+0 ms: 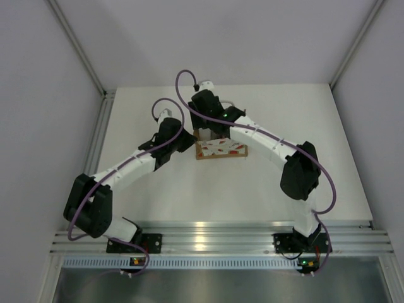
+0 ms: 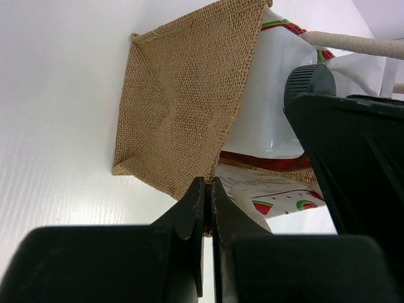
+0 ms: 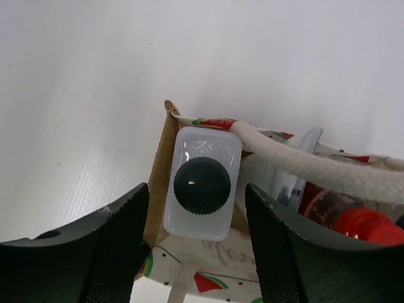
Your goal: Take the personal care products out of the canvas bag
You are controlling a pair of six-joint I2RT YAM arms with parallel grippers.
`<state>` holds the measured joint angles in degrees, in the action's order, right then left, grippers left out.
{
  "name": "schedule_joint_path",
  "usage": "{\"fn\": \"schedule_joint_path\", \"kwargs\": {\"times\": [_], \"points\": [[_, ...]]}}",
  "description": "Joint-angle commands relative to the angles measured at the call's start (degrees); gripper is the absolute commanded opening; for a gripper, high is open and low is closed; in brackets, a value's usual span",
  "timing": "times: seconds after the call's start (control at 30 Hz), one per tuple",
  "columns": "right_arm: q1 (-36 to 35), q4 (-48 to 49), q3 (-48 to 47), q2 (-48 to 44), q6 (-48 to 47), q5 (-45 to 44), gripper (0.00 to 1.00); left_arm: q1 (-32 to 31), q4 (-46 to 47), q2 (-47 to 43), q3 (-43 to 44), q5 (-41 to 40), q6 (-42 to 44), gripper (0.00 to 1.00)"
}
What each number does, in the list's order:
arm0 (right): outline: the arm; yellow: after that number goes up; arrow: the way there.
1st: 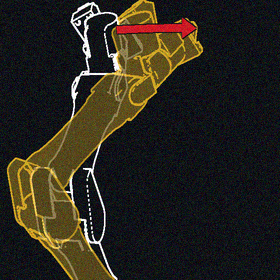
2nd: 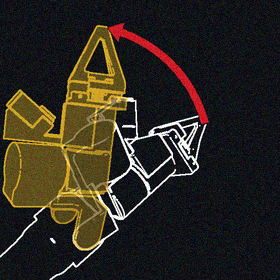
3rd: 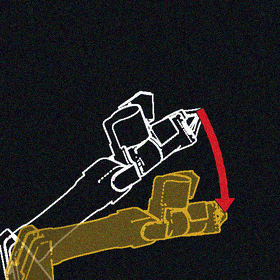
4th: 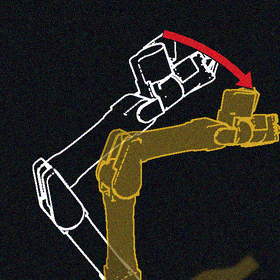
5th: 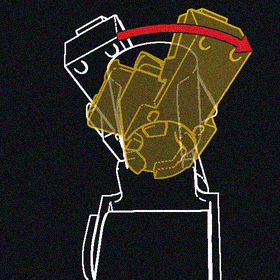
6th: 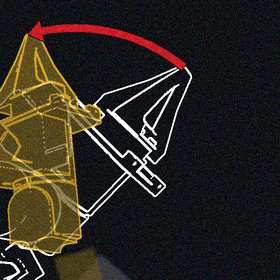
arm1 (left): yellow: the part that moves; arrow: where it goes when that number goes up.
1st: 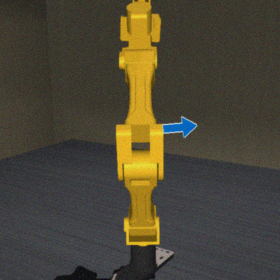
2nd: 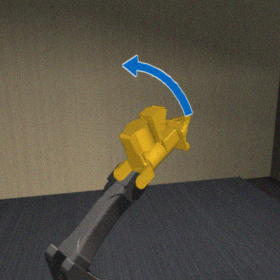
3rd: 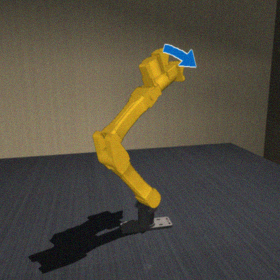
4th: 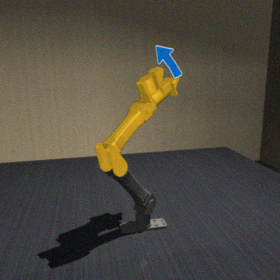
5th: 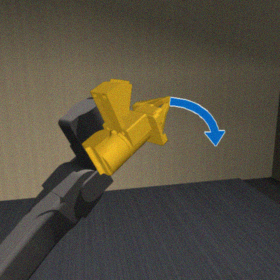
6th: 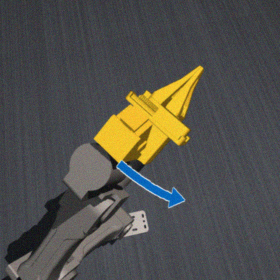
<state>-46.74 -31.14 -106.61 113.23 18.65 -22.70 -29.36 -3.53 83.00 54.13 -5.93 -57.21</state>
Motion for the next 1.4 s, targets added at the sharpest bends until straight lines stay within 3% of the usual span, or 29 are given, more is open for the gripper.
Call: {"fn": "schedule_joint_path", "kwargs": {"times": [0.0,0.53,0.6,0.63,0.83,1.37], "points": [[-0.46,-2.26,-4.22,2.69,0.5,-4.54,0.61,0.36,-1.22,-1.79,-1.57,-2.77,-1.32,0.0],[-0.19,-2.09,-5.72,10.34,4.37,-4.9,0.54,0.36,-1.13,-3.73,-2.98,-3.47,-3.35,0.0],[-0.19,-1.56,-5.98,10.69,4.63,-5.69,0.45,0.45,-1.13,-3.64,-2.98,-3.3,-3.43,0.0],[-0.19,-1.3,-5.89,10.52,4.81,-6.04,0.28,0.36,-1.13,-3.46,-2.98,-3.21,-3.52,0.0],[-0.37,0.46,-4.84,6.84,4.46,-6.31,0.0,0.36,-1.13,-3.2,-3.06,-3.12,-3.78,0.0],[-1.86,0.29,-2.47,-9.25,-2.22,-5.6,0.0,0.36,-1.22,-3.81,-3.86,-6.11,-4.14,0.0]]}}
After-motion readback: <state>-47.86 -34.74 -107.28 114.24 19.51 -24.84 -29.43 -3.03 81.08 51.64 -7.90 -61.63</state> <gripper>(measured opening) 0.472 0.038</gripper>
